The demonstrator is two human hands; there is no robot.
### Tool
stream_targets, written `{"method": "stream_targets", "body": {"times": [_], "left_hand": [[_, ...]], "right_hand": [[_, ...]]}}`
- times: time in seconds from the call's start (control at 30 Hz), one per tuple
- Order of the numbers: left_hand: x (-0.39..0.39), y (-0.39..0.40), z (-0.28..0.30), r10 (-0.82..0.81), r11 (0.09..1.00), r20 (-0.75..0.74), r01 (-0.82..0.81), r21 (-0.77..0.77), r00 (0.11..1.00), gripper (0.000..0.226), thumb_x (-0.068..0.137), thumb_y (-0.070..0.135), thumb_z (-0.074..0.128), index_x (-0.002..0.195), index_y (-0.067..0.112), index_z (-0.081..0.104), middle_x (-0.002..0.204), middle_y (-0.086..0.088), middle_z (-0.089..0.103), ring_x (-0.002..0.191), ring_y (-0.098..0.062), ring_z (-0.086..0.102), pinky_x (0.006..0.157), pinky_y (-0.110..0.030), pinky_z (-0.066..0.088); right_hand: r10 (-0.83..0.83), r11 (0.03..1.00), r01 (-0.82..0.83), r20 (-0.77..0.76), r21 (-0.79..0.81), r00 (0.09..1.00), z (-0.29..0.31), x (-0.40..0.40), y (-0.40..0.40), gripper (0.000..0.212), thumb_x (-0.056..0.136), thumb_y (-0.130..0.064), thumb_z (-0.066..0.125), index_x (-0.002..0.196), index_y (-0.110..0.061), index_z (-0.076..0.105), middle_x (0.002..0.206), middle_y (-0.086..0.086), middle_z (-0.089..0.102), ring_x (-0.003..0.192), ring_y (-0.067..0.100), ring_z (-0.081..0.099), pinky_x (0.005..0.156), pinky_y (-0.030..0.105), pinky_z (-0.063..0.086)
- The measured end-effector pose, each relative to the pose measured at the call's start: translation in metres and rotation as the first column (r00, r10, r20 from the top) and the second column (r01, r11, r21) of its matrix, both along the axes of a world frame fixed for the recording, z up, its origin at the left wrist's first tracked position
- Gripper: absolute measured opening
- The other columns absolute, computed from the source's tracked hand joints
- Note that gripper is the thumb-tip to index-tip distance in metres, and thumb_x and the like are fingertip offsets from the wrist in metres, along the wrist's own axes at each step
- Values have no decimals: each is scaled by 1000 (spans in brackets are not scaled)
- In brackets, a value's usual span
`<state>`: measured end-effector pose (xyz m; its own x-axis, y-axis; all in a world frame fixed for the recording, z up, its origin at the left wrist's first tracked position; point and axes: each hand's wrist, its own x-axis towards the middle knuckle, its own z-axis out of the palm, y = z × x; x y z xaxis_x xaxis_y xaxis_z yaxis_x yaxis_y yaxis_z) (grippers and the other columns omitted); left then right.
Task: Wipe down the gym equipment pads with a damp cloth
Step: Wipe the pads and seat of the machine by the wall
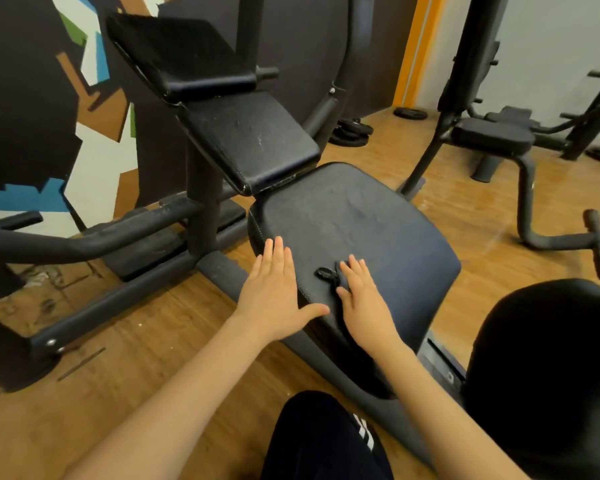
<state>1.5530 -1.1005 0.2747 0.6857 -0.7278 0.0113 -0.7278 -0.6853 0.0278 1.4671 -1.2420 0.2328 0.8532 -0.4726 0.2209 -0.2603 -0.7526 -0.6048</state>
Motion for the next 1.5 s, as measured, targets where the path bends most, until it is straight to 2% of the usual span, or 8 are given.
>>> {"method": "stream_targets", "body": {"times": [0.13,0.27,0.4,0.53,0.67,0.87,1.17,1.5], "left_hand": [[-2,-2,-5,4,999,52,-6,38,999,122,76,83,37,148,-2,-13,155,-22,-20,145,-33,-17,118,-41,-1],[-3,-5,-7,-3,1000,55,1,30,998,122,76,83,38,148,-1,-14,155,-22,-20,145,-33,-17,118,-41,-1],[-4,-4,-7,-2,1000,66,0,23,998,122,76,82,39,147,-3,-13,155,-23,-20,145,-34,-17,118,-42,0],[-6,-3,-6,0,1000,66,-2,28,998,122,77,81,39,147,-4,-14,155,-24,-20,145,-34,-16,119,-42,2],[-5,-2,-7,-7,1000,72,6,20,997,122,76,82,38,147,-3,-13,155,-23,-19,145,-33,-17,119,-42,1],[-4,-1,-9,-14,1000,64,13,5,998,121,77,81,37,147,-3,-14,155,-23,-21,144,-34,-18,119,-42,0],[-5,-1,-10,-12,999,38,13,-39,999,120,79,80,38,146,-3,-17,154,-23,-25,143,-33,-21,119,-42,-2],[2,3,-16,-45,995,51,49,-83,998,119,79,82,33,146,0,-19,154,-20,-26,143,-31,-23,120,-43,-3]], "right_hand": [[-224,957,223,-16,185,974,-41,-68,-25,51,99,-15,38,147,-12,20,157,3,10,143,11,0,117,30,6],[-317,929,322,-52,183,947,-45,-63,-30,52,100,-19,36,147,-7,18,157,6,7,144,18,-2,115,30,2],[-180,981,178,15,81,984,-18,-23,-23,53,99,-13,38,146,-3,16,156,11,4,144,23,-3,115,33,0],[41,999,-41,162,-3,986,-2,-1,-5,47,94,-4,47,140,-8,37,149,5,32,141,15,14,116,31,7],[-107,992,88,226,93,968,-23,-32,-16,40,92,-5,52,132,-9,49,138,-4,44,133,6,26,106,8,13],[-247,959,236,54,153,967,-47,-74,-31,47,97,-9,42,142,-10,32,152,2,27,140,10,15,112,23,11],[85,991,-88,-38,-100,996,20,43,-20,49,98,-9,40,145,-12,27,154,2,22,143,15,13,111,19,7],[4,997,-3,15,-81,1000,-3,-10,-25,45,96,-12,46,140,-15,37,151,-4,27,138,3,13,111,21,13]]}}
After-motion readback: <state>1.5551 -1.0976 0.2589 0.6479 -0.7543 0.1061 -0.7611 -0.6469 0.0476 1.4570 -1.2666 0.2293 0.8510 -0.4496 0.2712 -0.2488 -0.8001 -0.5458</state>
